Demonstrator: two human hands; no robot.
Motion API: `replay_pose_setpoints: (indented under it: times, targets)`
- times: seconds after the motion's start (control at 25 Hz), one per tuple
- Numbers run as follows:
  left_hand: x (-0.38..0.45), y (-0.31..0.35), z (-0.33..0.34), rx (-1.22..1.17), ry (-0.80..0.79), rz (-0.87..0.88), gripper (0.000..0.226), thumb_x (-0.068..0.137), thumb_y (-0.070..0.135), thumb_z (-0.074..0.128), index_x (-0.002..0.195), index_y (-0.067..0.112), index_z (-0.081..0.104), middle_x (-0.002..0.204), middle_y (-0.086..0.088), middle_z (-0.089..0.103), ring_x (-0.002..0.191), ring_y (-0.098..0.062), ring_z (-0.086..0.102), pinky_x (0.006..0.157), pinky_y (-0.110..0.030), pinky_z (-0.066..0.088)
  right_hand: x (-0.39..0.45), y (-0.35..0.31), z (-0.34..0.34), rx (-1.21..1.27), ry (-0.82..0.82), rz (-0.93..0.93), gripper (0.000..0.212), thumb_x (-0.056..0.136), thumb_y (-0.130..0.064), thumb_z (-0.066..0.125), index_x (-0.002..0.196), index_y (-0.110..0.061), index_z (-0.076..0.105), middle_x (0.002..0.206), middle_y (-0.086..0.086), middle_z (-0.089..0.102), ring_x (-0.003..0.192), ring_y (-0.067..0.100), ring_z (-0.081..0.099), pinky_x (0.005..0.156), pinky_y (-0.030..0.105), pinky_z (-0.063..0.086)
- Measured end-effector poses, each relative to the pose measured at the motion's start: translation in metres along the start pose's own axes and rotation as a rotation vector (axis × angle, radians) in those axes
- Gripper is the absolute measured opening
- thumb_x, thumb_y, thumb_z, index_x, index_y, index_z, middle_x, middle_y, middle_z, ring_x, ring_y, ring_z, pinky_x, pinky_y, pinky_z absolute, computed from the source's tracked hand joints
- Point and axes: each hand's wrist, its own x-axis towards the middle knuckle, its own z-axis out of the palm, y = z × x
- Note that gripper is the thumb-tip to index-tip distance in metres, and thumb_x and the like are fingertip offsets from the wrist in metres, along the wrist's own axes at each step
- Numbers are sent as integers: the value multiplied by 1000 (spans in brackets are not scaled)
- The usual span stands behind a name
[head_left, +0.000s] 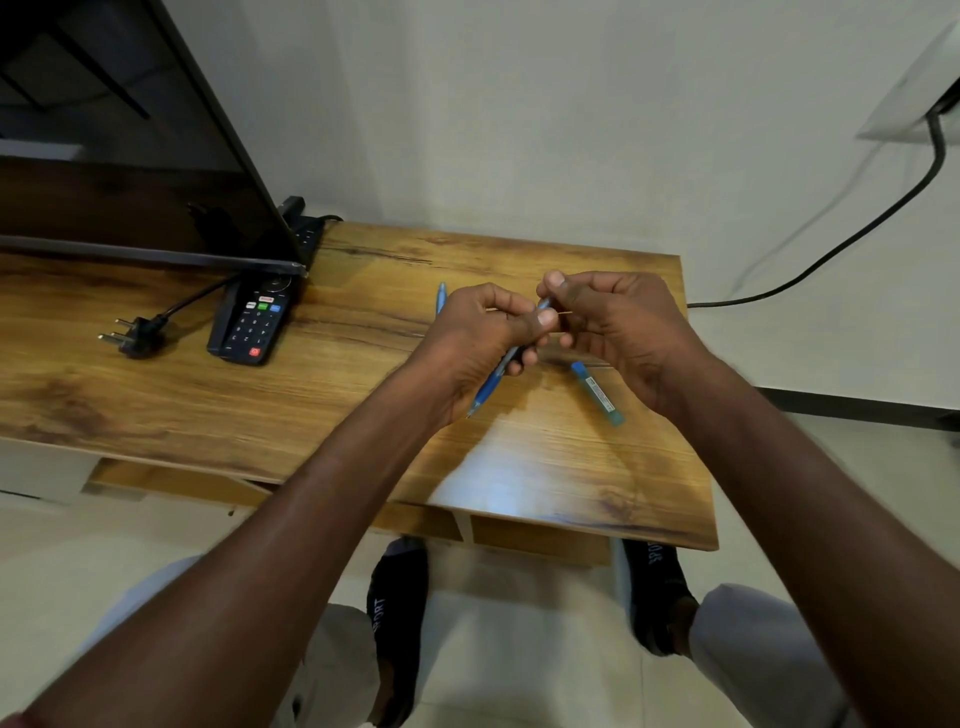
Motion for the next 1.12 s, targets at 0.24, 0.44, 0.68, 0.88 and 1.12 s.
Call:
replay_pose_setpoints:
  times: [0.24, 0.44, 0.68, 0.88, 1.12]
  targets:
    - [-2, 2, 2, 88, -16, 12, 18, 92, 3, 76, 107, -1, 67, 74, -11, 69, 52, -12, 55, 48, -25, 42, 2, 0, -1, -35, 3, -8, 12, 97, -6, 72, 97, 5, 76, 86, 14, 76, 73, 19, 71, 74, 33, 62]
    - [-4, 6, -1, 91, -65, -14, 13, 96, 3, 71, 107, 1, 65, 77, -12, 66, 53, -12, 51, 48, -24, 40, 0, -2, -1, 20, -11, 46, 11, 99, -5, 69, 94, 0, 76, 85, 16, 75, 75, 23, 72, 77, 32, 65]
    - [-8, 12, -12, 185, -131, -57, 20, 100, 2, 66, 119, -3, 66, 76, -11, 61, 52, -11, 46, 49, -23, 36, 2, -2, -5, 37, -30, 97, 16, 104, -11, 64, 96, -2, 73, 90, 16, 77, 78, 23, 79, 67, 25, 65]
    - [-11, 15, -17, 157, -69, -66, 24, 101, 5, 65, 124, -2, 65, 90, -18, 74, 71, -21, 70, 64, -30, 57, 3, 3, -7, -135, 37, 71, 9, 96, -14, 75, 97, -5, 78, 82, 6, 77, 64, 13, 72, 53, 23, 56]
    - [-12, 16, -18, 144, -4, -180, 21, 108, 12, 55, 118, 1, 70, 96, -16, 78, 85, -26, 77, 76, -35, 65, 4, 16, 4, -805, -4, -183, 4, 89, -17, 83, 92, -17, 80, 81, -4, 76, 71, 9, 71, 69, 30, 60]
